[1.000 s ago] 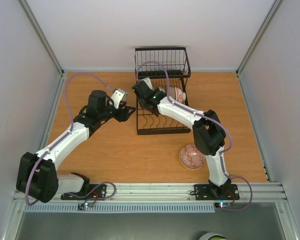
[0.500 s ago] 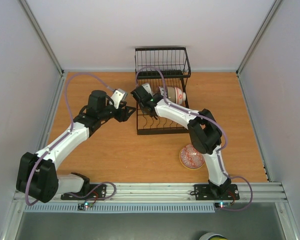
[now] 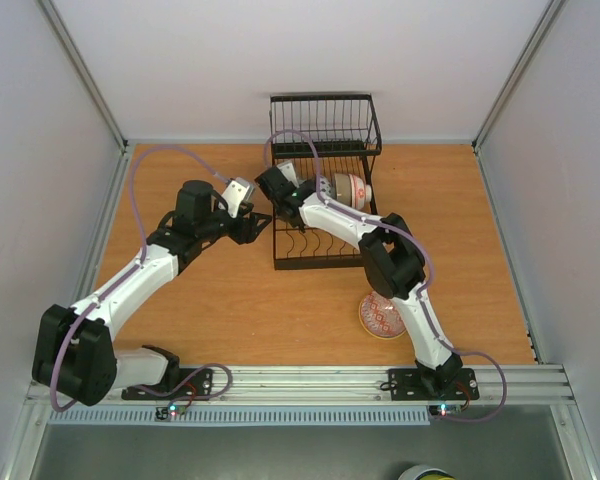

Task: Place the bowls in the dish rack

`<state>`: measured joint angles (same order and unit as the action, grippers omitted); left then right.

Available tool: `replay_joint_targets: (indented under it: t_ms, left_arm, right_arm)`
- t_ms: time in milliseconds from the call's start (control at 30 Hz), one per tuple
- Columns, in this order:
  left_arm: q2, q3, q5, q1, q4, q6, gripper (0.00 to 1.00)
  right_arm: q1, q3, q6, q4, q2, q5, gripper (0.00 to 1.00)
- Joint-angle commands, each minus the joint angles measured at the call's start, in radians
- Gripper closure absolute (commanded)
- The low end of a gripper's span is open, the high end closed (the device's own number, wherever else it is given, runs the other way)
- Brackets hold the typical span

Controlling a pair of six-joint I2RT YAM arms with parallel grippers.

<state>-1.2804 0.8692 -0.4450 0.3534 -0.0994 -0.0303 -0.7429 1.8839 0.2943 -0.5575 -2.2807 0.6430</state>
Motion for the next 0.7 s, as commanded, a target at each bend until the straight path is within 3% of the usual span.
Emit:
replay_joint_targets:
  t_ms: [0,167,233,500,667]
  left_arm:
    - [0.029,-0.007,-0.013,-0.005,0.056,-0.014,0.35]
    - [0.024,-0.009,-0.018,-0.005,0.055,-0.015,0.35]
    - [0.024,-0.009,-0.018,-0.005,0.055,-0.016,0.35]
    - [0.025,-0.009,-0.027,-0.005,0.051,-0.017,0.35]
    - [0.024,-0.009,-0.031,-0.005,0.051,-0.016,0.35]
  right_arm:
    - [0.004,0.047,0.001,-0.027,-0.016,-0.011,0.99]
    - [0.016,0.042,-0.030,-0.057,-0.011,-0.079,0.97]
    - [0.020,0.029,-0.037,-0.062,-0.003,-0.109,0.92]
    - [0.018,-0.006,-0.030,-0.076,0.041,-0.076,0.35]
    - [0.011,-0.062,0.001,-0.032,0.095,-0.063,0.15]
